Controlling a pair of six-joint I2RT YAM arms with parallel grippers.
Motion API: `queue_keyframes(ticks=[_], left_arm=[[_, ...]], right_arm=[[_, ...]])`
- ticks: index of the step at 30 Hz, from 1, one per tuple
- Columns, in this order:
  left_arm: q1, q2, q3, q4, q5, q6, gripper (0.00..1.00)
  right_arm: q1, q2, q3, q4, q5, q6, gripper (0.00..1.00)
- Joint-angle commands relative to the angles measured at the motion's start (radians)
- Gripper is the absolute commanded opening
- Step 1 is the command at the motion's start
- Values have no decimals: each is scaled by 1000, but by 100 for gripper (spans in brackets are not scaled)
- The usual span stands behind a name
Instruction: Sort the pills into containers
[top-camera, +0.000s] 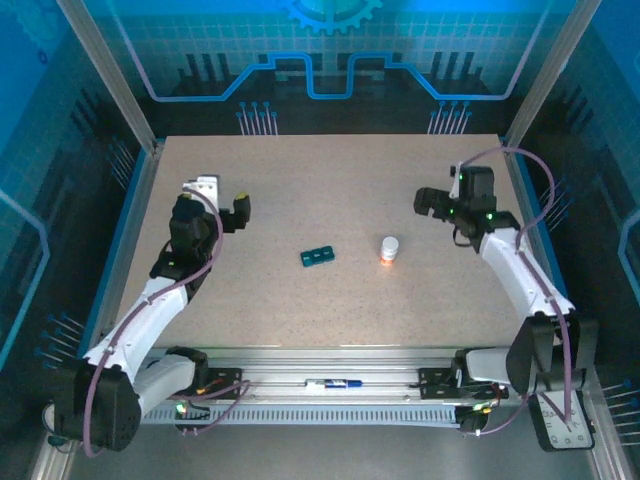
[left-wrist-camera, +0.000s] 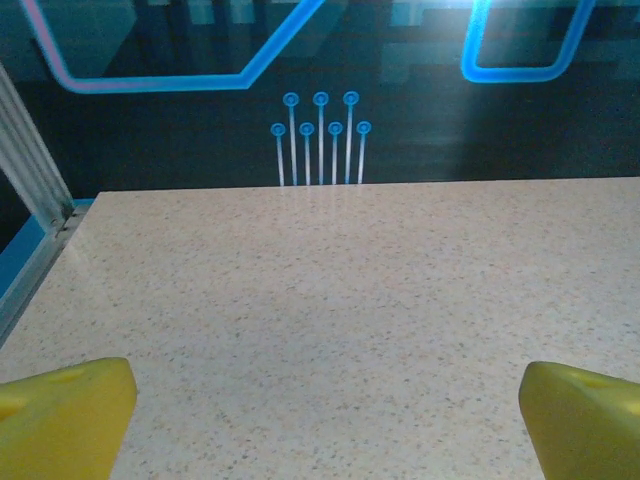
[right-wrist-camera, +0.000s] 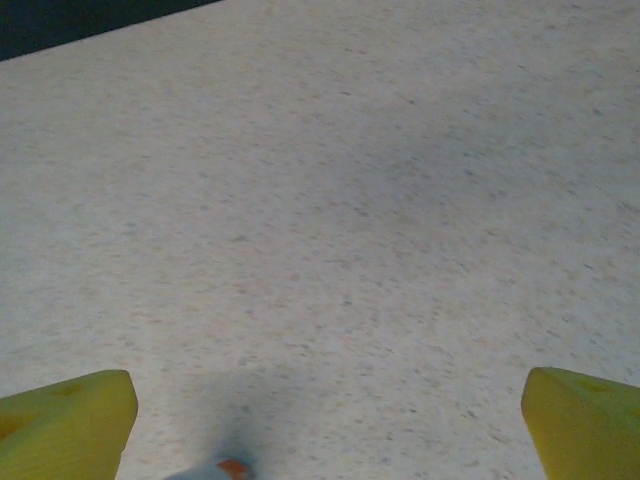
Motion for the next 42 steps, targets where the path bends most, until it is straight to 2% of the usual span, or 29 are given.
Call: queue_keyframes(ticks=[1, 4, 6, 12, 15, 19, 23, 26, 31, 32, 33, 35, 37, 38, 40, 42], left_arm=[[54, -45, -83, 169, 25, 18, 99], [111, -71, -152, 226, 48, 0, 99], [133, -85, -175, 201, 66, 0, 99], [142, -64, -274, 236, 106, -25, 99], [142, -2, -305, 300, 121, -31, 99], [141, 120, -337, 481, 164, -43, 99], [141, 259, -368, 675, 211, -37, 99], [141, 347, -362, 746, 214, -28, 99], [142, 478, -352, 844, 249, -17, 99], [142, 507, -350, 864, 266, -11, 99], [142, 536, -346, 896, 289, 3, 99], [141, 516, -323, 817, 293, 5, 99], [140, 518, -286, 753, 330, 25, 99], [141, 518, -269, 719, 313, 18, 99], [142, 522, -244, 680, 257, -6, 99], [153, 525, -235, 668, 247, -23, 99]], right_arm=[[-5, -78, -159, 292, 156, 7, 100], [-7, -138, -327, 491, 253, 8, 100], [-11, -156, -401, 568, 300, -6, 100], [-13, -90, -464, 652, 283, -83, 100], [-12, -22, -481, 701, 318, -89, 100], [-2, 49, -546, 904, 335, -127, 100], [12, 73, -562, 1007, 275, -202, 100], [10, 158, -625, 1237, 220, -245, 100], [7, 198, -615, 1235, 99, -282, 100], [10, 226, -621, 1273, 94, -286, 100], [10, 283, -636, 1387, 98, -299, 100], [7, 241, -612, 1262, 92, -283, 100], [13, 264, -579, 1243, 105, -296, 100], [22, 257, -566, 1204, 117, -296, 100], [24, 264, -571, 1230, 125, -303, 100], [27, 266, -570, 1229, 129, -307, 100]])
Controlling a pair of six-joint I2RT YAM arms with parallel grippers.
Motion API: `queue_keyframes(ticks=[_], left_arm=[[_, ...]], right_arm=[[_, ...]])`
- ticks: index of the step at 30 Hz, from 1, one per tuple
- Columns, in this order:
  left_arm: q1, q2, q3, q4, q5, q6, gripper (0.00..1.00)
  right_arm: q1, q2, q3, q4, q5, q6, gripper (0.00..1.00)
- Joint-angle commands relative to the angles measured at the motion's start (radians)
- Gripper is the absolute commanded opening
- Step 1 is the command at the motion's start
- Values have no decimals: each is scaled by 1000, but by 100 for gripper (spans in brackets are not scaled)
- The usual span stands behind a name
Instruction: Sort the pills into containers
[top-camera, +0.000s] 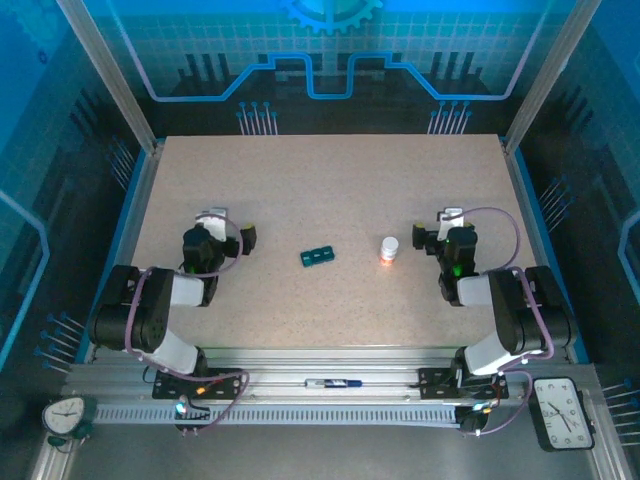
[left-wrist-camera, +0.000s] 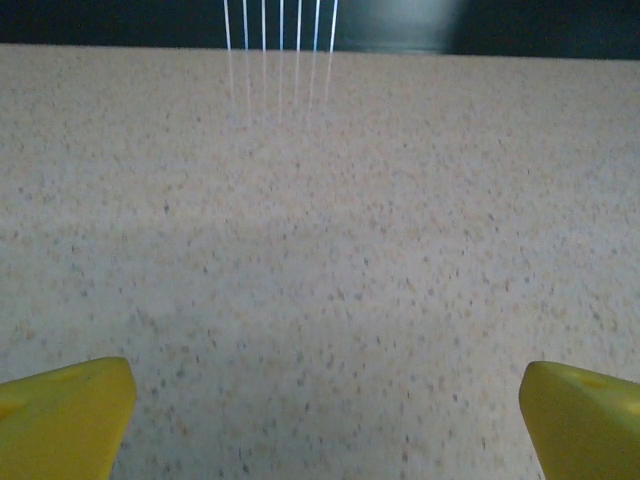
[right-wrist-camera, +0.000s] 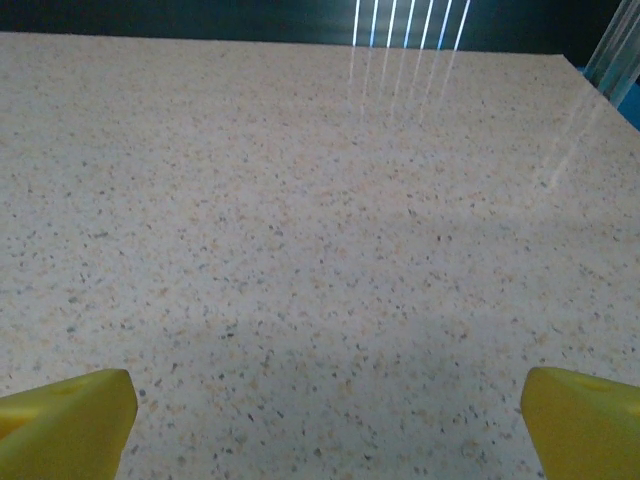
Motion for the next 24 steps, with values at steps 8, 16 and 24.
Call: queue_keyframes(ticks=[8, 16, 24], left_arm=[[27, 7, 32, -45, -5, -28, 99], [29, 7, 32, -45, -3, -28, 99], [29, 7, 32, -43, -4, -28, 99]], right_arm=[[67, 15, -5, 89, 42, -82, 100], [46, 14, 18, 40, 5, -65, 100], [11, 9, 33, 3, -71, -53, 100]])
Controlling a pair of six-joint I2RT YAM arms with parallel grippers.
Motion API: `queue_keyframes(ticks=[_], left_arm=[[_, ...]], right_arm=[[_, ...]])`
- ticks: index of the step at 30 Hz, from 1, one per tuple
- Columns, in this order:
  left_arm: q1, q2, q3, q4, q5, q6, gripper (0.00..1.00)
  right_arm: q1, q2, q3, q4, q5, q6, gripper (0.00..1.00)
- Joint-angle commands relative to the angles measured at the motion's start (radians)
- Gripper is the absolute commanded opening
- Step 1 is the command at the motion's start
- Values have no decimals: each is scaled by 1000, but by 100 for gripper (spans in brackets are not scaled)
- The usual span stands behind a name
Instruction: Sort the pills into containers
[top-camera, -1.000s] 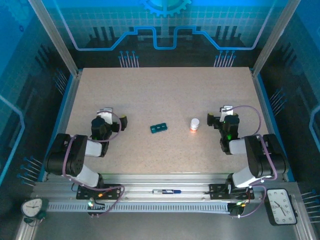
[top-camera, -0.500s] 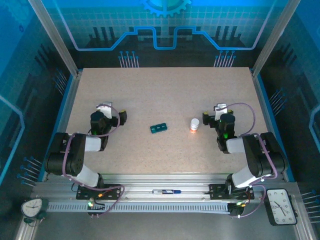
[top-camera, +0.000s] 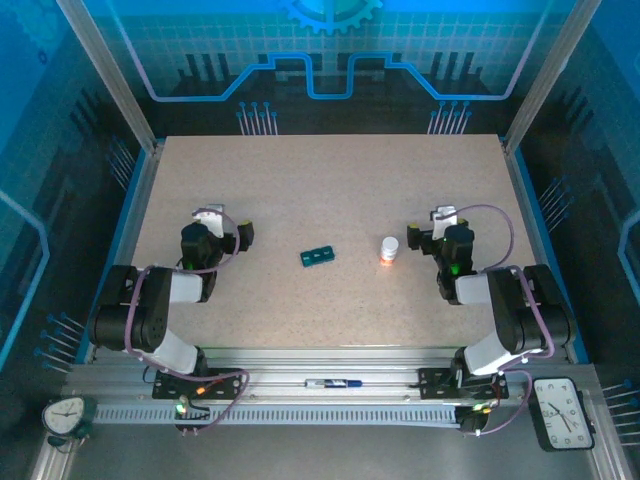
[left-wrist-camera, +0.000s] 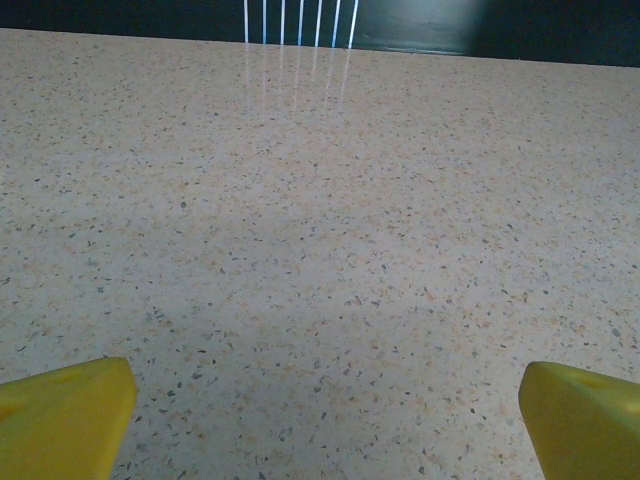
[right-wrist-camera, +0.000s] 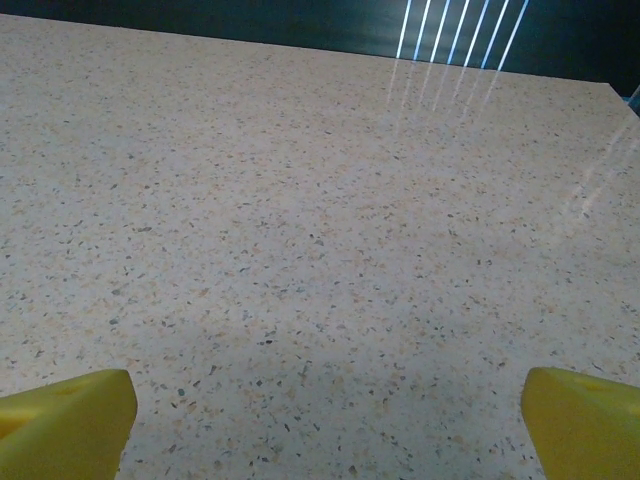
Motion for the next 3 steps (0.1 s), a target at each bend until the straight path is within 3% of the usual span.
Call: queue_keyframes(ticks=[1, 3], left_arm=[[13, 7, 11, 1, 0, -2, 99], [12, 7, 11, 1, -3, -1, 99]], right_arm=[[-8, 3, 20, 10, -24, 1, 100], [-7, 3, 19, 11, -22, 2, 100]])
